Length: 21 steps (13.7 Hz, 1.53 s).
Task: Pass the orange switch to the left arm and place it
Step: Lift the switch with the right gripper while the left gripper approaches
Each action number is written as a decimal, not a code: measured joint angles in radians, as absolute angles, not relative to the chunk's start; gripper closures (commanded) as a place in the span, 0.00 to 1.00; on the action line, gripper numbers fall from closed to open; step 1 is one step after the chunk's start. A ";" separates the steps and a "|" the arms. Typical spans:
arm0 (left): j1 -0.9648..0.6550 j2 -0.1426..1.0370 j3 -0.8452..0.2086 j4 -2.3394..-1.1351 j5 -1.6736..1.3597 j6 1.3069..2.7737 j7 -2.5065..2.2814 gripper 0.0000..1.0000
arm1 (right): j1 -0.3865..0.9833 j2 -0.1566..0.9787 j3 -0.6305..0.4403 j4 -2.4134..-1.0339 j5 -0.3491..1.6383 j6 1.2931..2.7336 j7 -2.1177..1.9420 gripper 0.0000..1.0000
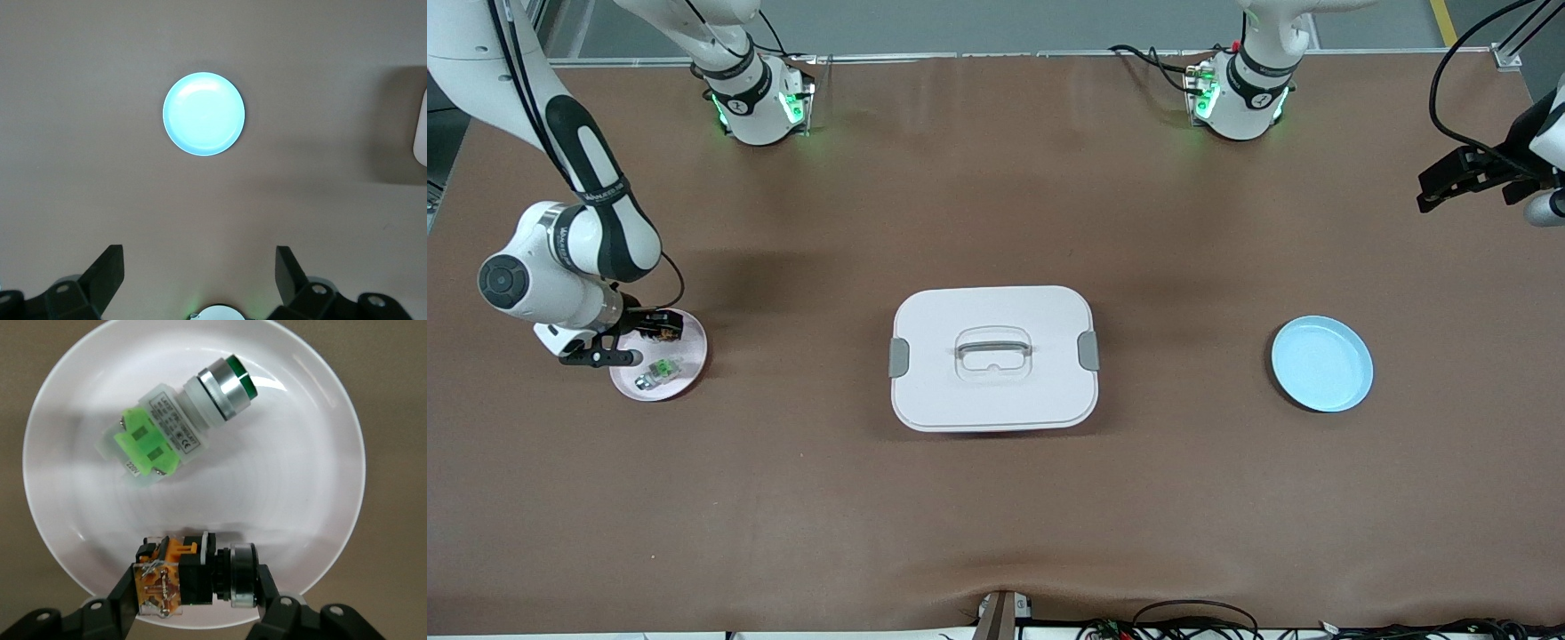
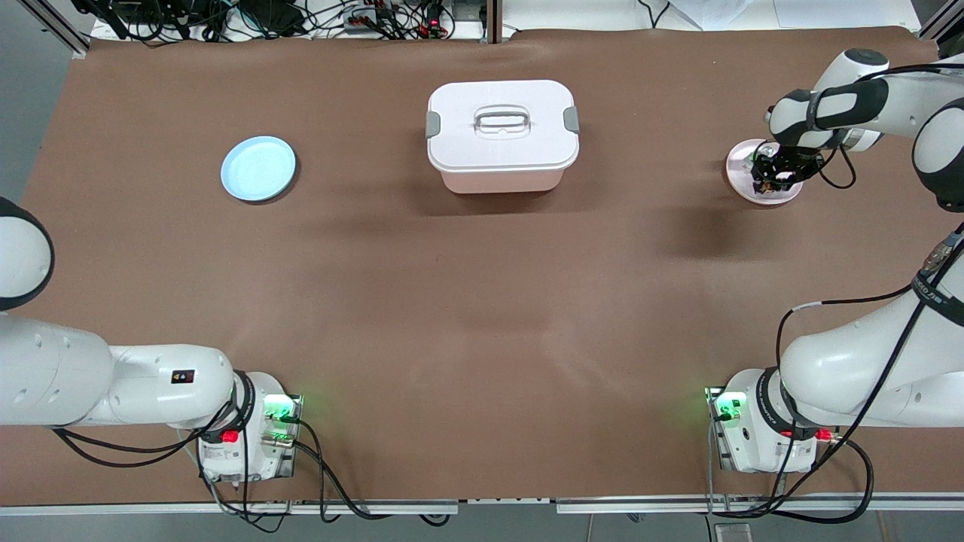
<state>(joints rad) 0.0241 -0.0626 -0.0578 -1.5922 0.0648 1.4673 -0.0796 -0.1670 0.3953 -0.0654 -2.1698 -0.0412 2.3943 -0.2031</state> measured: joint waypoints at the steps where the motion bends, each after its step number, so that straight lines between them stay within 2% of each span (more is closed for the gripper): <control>1: 0.024 -0.062 -0.058 -1.592 0.065 1.467 -0.080 0.00 | -0.167 0.391 -0.066 -2.145 -0.041 2.342 -0.211 0.79; 8: 0.021 -0.059 -0.059 -1.592 0.065 1.467 -0.080 0.00 | -0.156 0.316 -0.055 -1.842 -0.041 1.795 -0.225 0.82; 11: 0.015 -0.058 -0.064 -1.592 0.052 1.467 -0.085 0.00 | -0.104 0.309 -0.049 -1.669 -0.041 1.529 -0.211 0.82; 13: 0.009 -0.057 -0.068 -1.592 0.007 1.467 -0.124 0.00 | -0.042 0.290 -0.046 -1.581 -0.041 1.403 -0.118 0.83; 18: -0.005 -0.040 -0.084 -1.590 -0.161 1.467 -0.295 0.00 | 0.120 0.203 -0.036 -1.541 -0.015 1.307 0.145 0.83; 21: -0.005 -0.036 -0.106 -1.584 -0.274 1.467 -0.473 0.00 | 0.134 0.184 -0.037 -1.534 0.092 1.291 0.233 0.83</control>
<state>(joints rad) -0.0054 -0.0363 -0.1061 -1.5844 -0.2738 1.4673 -0.4730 0.1335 0.1844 -0.0369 -1.5342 0.0920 1.2912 0.2330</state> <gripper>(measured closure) 0.000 0.278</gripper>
